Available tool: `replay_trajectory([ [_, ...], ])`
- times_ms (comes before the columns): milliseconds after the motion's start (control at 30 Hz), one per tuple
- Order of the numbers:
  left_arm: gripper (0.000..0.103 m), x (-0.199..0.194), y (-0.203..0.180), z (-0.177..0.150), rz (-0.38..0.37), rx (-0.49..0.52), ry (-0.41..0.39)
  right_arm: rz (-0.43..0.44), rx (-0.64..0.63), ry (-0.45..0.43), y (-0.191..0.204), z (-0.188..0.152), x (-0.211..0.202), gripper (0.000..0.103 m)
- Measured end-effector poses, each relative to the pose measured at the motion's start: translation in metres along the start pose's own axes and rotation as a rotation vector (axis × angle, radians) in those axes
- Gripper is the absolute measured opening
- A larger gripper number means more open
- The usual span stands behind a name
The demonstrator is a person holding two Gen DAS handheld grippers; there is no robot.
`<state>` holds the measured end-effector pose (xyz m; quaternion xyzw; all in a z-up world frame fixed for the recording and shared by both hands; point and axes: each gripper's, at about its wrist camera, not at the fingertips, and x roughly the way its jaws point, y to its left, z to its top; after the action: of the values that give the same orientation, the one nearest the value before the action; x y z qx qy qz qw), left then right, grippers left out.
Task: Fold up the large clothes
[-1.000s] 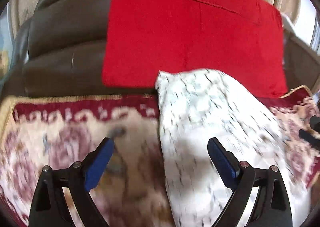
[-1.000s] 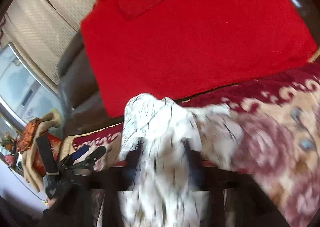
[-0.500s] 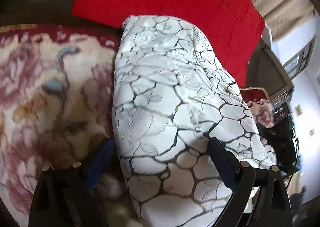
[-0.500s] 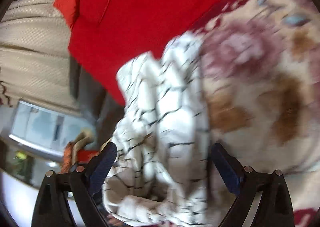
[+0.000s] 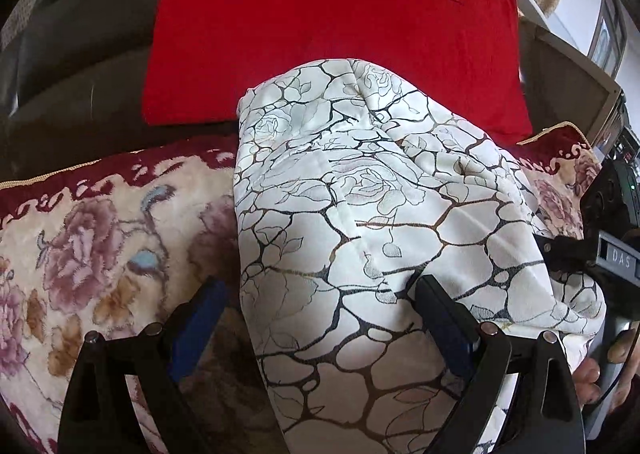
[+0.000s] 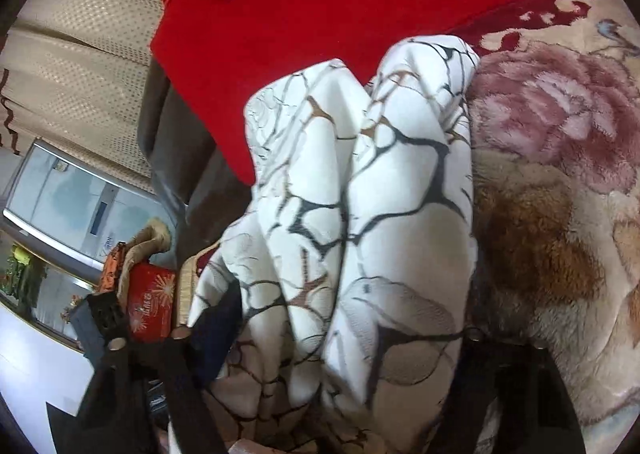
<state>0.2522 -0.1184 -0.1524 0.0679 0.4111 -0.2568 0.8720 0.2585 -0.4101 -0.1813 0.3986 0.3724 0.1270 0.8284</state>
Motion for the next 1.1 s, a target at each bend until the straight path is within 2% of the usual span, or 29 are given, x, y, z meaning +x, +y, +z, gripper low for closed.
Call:
replay_trajectory([
  [567, 0.096, 0.006, -0.003, 0.001, 0.022, 0.054, -0.002, 0.018, -0.048, -0.015, -0.005, -0.005, 0.01, 0.073],
  [667, 0.103, 0.017, 0.003, 0.002, 0.02, 0.093, 0.051, 0.015, -0.058, -0.013, -0.004, -0.006, 0.01, 0.073],
  [700, 0.103, 0.02, 0.008, 0.002, -0.015, 0.077, 0.069, 0.007, -0.069, -0.01, -0.003, -0.007, 0.01, 0.072],
  [733, 0.102, 0.026, 0.017, 0.003, -0.08, 0.027, 0.095, 0.0, -0.078, -0.009, -0.001, -0.007, 0.01, 0.072],
  [767, 0.1, 0.033, 0.027, 0.005, -0.184, -0.045, 0.129, -0.004, -0.084, -0.009, 0.0, -0.008, 0.01, 0.071],
  [800, 0.1, 0.037, 0.029, 0.005, -0.233, -0.059, 0.135, -0.004, -0.085, -0.009, 0.001, -0.008, 0.011, 0.069],
  [900, 0.088, 0.03, 0.021, 0.007, -0.24, -0.003, 0.098, 0.006, -0.071, -0.003, 0.002, -0.007, 0.013, 0.062],
  [933, 0.077, 0.026, 0.02, 0.007, -0.245, -0.004, 0.085, 0.013, -0.059, -0.005, 0.002, -0.007, 0.012, 0.06],
  [967, 0.066, 0.023, 0.023, 0.008, -0.248, -0.017, 0.07, 0.022, -0.053, -0.009, 0.004, -0.007, 0.012, 0.057],
  [1033, 0.052, 0.019, 0.032, 0.008, -0.26, -0.057, 0.06, 0.046, -0.055, -0.018, 0.012, -0.008, 0.011, 0.054],
  [1067, 0.047, 0.017, 0.039, 0.007, -0.27, -0.081, 0.057, 0.054, -0.06, -0.022, 0.016, -0.009, 0.01, 0.053],
  [1100, 0.046, 0.015, 0.045, 0.007, -0.284, -0.098, 0.056, 0.064, -0.066, -0.025, 0.02, -0.011, 0.01, 0.052],
])
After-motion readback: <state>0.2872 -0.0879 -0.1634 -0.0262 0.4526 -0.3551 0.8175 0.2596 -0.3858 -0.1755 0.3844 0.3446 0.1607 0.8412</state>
